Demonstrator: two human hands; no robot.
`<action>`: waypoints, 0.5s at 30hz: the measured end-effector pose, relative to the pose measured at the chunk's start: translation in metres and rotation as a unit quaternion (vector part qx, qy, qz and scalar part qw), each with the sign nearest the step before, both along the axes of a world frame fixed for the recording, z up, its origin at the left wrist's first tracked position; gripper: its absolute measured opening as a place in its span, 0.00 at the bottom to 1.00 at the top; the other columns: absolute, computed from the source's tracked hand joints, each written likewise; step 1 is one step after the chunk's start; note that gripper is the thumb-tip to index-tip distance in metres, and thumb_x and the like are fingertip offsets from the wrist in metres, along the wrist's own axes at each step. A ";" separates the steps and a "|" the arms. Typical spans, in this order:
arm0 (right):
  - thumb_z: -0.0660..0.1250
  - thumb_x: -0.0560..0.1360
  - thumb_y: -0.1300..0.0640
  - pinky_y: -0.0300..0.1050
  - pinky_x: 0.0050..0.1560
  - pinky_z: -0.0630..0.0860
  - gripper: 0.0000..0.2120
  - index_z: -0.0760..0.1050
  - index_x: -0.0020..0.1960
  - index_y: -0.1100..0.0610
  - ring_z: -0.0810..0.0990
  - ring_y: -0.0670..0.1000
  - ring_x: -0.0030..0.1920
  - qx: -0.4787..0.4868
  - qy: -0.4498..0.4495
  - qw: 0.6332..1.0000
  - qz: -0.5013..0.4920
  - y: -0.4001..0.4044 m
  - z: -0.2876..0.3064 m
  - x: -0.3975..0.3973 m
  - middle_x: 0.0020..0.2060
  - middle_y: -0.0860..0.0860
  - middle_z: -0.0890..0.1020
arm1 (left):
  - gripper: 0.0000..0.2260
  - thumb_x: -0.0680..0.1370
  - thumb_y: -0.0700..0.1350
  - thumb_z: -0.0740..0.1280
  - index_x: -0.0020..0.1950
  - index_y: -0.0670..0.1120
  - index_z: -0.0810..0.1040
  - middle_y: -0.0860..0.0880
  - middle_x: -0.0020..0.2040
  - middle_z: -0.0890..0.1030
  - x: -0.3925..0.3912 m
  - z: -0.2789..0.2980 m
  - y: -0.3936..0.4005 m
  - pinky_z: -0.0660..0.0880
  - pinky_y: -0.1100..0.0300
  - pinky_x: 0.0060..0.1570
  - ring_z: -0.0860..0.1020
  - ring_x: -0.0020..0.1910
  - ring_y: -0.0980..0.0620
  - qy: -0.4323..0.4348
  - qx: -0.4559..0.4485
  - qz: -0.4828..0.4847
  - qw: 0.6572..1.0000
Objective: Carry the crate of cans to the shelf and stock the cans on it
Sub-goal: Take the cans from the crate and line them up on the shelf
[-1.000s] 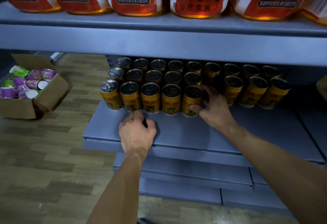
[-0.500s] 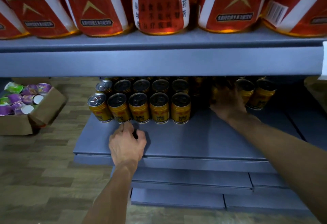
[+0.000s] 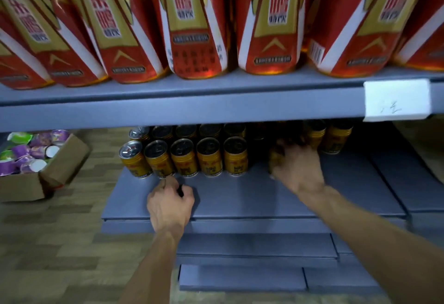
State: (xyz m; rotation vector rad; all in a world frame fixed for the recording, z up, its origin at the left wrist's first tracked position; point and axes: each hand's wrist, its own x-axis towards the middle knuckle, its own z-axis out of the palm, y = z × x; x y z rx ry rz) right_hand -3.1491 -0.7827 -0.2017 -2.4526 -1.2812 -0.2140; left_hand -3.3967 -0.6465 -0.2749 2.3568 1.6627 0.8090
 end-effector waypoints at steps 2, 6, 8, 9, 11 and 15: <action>0.73 0.66 0.59 0.47 0.45 0.72 0.09 0.79 0.45 0.55 0.79 0.62 0.48 0.009 0.037 0.999 0.005 -0.007 0.006 -0.019 0.46 0.56 0.82 | 0.09 0.71 0.49 0.60 0.37 0.44 0.70 0.43 0.31 0.75 0.004 0.006 -0.002 0.71 0.53 0.34 0.75 0.32 0.40 -0.015 -0.021 -0.001 1.000; 0.71 0.67 0.55 0.41 0.43 0.65 0.10 0.74 0.47 0.52 0.78 0.58 0.50 -0.042 0.106 0.993 0.031 -0.013 0.026 -0.068 0.48 0.53 0.79 | 0.09 0.69 0.48 0.60 0.40 0.42 0.74 0.41 0.37 0.78 0.005 0.023 -0.008 0.72 0.51 0.38 0.78 0.39 0.37 -0.031 -0.082 -0.048 0.995; 0.71 0.69 0.55 0.42 0.49 0.71 0.15 0.77 0.54 0.54 0.77 0.58 0.55 -0.048 0.123 0.990 0.056 -0.008 0.030 -0.102 0.54 0.53 0.78 | 0.10 0.70 0.45 0.62 0.47 0.42 0.75 0.41 0.45 0.80 -0.006 0.034 -0.006 0.74 0.49 0.41 0.78 0.45 0.37 -0.020 -0.095 -0.082 0.992; 0.72 0.69 0.55 0.43 0.54 0.72 0.18 0.77 0.58 0.55 0.76 0.57 0.57 -0.046 0.128 0.988 0.068 -0.002 0.031 -0.119 0.56 0.53 0.77 | 0.11 0.70 0.44 0.64 0.51 0.43 0.75 0.42 0.49 0.79 -0.012 0.040 -0.004 0.76 0.49 0.42 0.78 0.47 0.37 -0.018 -0.099 -0.099 0.990; 0.73 0.68 0.55 0.44 0.55 0.72 0.20 0.76 0.59 0.57 0.75 0.57 0.57 -0.034 0.125 0.988 0.081 0.016 0.031 -0.151 0.56 0.54 0.77 | 0.14 0.69 0.41 0.66 0.55 0.44 0.74 0.44 0.53 0.77 -0.027 0.055 0.003 0.75 0.49 0.43 0.77 0.49 0.39 -0.012 -0.090 -0.159 0.983; 0.73 0.67 0.57 0.48 0.57 0.72 0.20 0.76 0.58 0.57 0.74 0.58 0.58 -0.033 0.137 0.986 0.088 0.064 0.033 -0.205 0.56 0.55 0.77 | 0.24 0.67 0.47 0.67 0.62 0.47 0.69 0.45 0.56 0.75 -0.063 0.070 0.015 0.75 0.49 0.44 0.77 0.52 0.40 0.056 -0.119 -0.301 0.944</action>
